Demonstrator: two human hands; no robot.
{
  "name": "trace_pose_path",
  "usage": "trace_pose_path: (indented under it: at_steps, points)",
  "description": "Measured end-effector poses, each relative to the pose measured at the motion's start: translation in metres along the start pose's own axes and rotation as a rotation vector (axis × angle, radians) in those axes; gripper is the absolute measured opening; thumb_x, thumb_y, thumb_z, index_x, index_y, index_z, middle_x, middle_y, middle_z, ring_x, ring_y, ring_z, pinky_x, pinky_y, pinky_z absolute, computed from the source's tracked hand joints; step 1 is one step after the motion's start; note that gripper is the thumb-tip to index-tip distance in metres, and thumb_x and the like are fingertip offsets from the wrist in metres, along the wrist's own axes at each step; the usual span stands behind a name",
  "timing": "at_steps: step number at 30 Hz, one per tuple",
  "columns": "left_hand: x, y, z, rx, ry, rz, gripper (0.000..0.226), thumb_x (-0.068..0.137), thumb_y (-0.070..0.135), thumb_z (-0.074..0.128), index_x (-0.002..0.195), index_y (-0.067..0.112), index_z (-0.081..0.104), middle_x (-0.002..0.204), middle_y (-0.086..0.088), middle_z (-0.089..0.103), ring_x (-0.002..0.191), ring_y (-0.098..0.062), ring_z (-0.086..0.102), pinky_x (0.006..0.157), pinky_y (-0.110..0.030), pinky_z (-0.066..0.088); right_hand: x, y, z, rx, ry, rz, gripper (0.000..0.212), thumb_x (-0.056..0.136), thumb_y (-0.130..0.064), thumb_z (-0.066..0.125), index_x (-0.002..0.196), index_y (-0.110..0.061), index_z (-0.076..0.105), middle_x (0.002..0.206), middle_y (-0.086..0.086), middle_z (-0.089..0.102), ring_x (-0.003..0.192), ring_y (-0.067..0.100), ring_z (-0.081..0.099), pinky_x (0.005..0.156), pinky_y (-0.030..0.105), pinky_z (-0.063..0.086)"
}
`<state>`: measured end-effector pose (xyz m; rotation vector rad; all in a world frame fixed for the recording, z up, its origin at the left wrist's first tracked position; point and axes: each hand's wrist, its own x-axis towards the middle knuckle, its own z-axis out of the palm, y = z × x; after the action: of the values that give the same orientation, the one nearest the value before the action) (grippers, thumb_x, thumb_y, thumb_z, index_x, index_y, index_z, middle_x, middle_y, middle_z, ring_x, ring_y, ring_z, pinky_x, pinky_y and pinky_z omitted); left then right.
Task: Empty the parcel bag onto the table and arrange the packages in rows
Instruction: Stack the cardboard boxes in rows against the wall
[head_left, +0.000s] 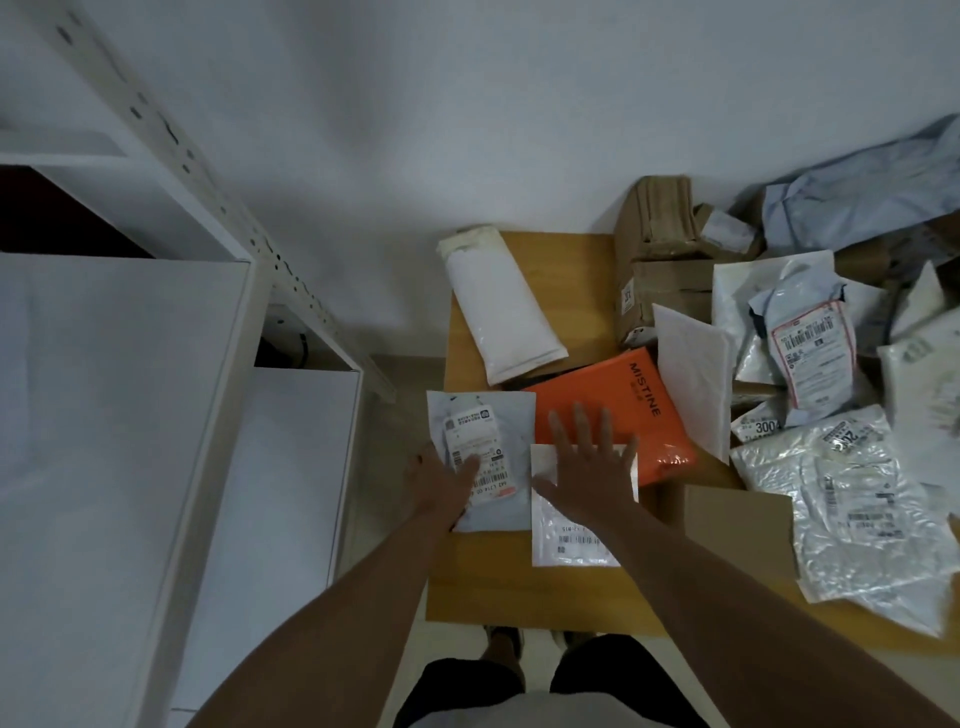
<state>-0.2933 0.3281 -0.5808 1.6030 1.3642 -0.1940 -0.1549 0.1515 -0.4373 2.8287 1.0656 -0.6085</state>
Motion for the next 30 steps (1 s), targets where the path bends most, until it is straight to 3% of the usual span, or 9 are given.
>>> trace_pose_path:
  at_steps: [3, 6, 8, 15, 19, 22, 24, 27, 30]
  points:
    - [-0.035, 0.034, -0.019, 0.07, -0.04, 0.01, 0.102, 0.053, 0.085, 0.068, 0.13, 0.025, 0.038, 0.13, -0.002, 0.051, 0.123, -0.025, 0.051, 0.096, -0.05, 0.049, 0.002, 0.011, 0.012, -0.012, -0.012, 0.034, 0.086, 0.075, -0.074, 0.046, 0.138, -0.016, 0.053, 0.149, 0.017, 0.043, 0.137, 0.048, 0.037, 0.098, 0.076, 0.028]
    - [-0.081, 0.079, -0.037, 0.166, -0.063, 0.062, 0.116, 0.058, 0.064, 0.082, 0.146, 0.017, 0.024, 0.145, -0.008, 0.034, 0.14, -0.031, 0.028, 0.114, -0.054, 0.026, -0.001, 0.012, 0.007, 0.034, -0.007, 0.085, 0.08, 0.079, -0.067, 0.035, 0.133, -0.013, 0.056, 0.142, 0.02, 0.05, 0.134, 0.049, 0.039, 0.101, 0.075, 0.028]
    - [-0.087, 0.087, -0.038, 0.185, -0.055, 0.082, 0.127, 0.057, 0.065, 0.082, 0.152, 0.019, 0.011, 0.153, -0.008, 0.023, 0.144, -0.032, 0.018, 0.117, -0.054, 0.019, 0.001, 0.014, 0.005, 0.042, 0.018, 0.079, 0.077, 0.078, -0.063, 0.044, 0.134, -0.011, 0.054, 0.141, 0.022, 0.049, 0.135, 0.049, 0.038, 0.102, 0.074, 0.029]
    - [-0.073, 0.107, -0.041, 0.106, 0.045, 0.069, 0.11, 0.074, 0.065, 0.069, 0.154, 0.018, 0.01, 0.156, -0.01, 0.02, 0.144, -0.032, 0.019, 0.116, -0.054, 0.02, 0.057, -0.001, -0.03, 0.11, 0.033, -0.026, 0.078, 0.083, -0.05, 0.052, 0.148, -0.014, 0.028, 0.157, 0.017, 0.022, 0.147, 0.039, 0.012, 0.115, 0.058, 0.014]
    - [-0.066, 0.106, -0.046, 0.104, 0.092, 0.019, 0.103, 0.077, 0.062, 0.068, 0.151, 0.013, 0.016, 0.151, -0.013, 0.026, 0.14, -0.032, 0.026, 0.113, -0.053, 0.027, 0.111, -0.032, -0.05, 0.167, 0.063, -0.09, 0.081, 0.087, -0.056, 0.054, 0.15, -0.014, 0.024, 0.156, 0.019, 0.02, 0.144, 0.042, 0.018, 0.113, 0.056, 0.027]
    - [-0.058, 0.105, -0.051, 0.097, 0.108, -0.047, 0.104, 0.082, 0.057, 0.066, 0.153, 0.008, 0.009, 0.157, -0.012, 0.017, 0.144, -0.032, 0.02, 0.115, -0.052, 0.026, 0.149, -0.056, -0.053, 0.242, -0.124, 0.039, 0.104, 0.083, -0.067, 0.056, 0.154, -0.023, -0.007, 0.161, 0.014, -0.009, 0.147, 0.042, -0.003, 0.116, 0.057, 0.013]
    - [-0.052, 0.106, -0.053, 0.069, 0.116, -0.035, 0.099, 0.083, 0.053, 0.067, 0.153, 0.01, 0.013, 0.154, -0.013, 0.022, 0.141, -0.033, 0.025, 0.113, -0.053, 0.03, 0.162, -0.064, -0.049, 0.252, -0.178, 0.119, 0.105, 0.086, -0.06, 0.058, 0.153, -0.025, -0.016, 0.16, 0.015, -0.016, 0.146, 0.045, -0.005, 0.116, 0.059, 0.015]
    - [-0.045, 0.115, -0.058, 0.038, 0.141, -0.001, 0.09, 0.084, 0.049, 0.066, 0.152, 0.014, 0.019, 0.151, -0.011, 0.029, 0.138, -0.031, 0.03, 0.112, -0.053, 0.031, 0.163, -0.066, -0.048, 0.241, -0.101, 0.152, 0.082, 0.094, -0.032, 0.05, 0.154, -0.024, -0.005, 0.158, 0.015, 0.004, 0.142, 0.044, 0.015, 0.109, 0.058, 0.03]
    - [-0.04, 0.138, -0.063, 0.019, 0.167, 0.052, 0.082, 0.088, 0.048, 0.061, 0.153, 0.022, 0.019, 0.157, -0.007, 0.025, 0.143, -0.029, 0.026, 0.114, -0.053, 0.027, 0.157, -0.055, -0.069, 0.45, 0.03, 0.174, 0.062, 0.093, -0.021, 0.051, 0.147, -0.017, 0.022, 0.139, 0.014, 0.041, 0.122, 0.037, 0.047, 0.093, 0.05, 0.047]
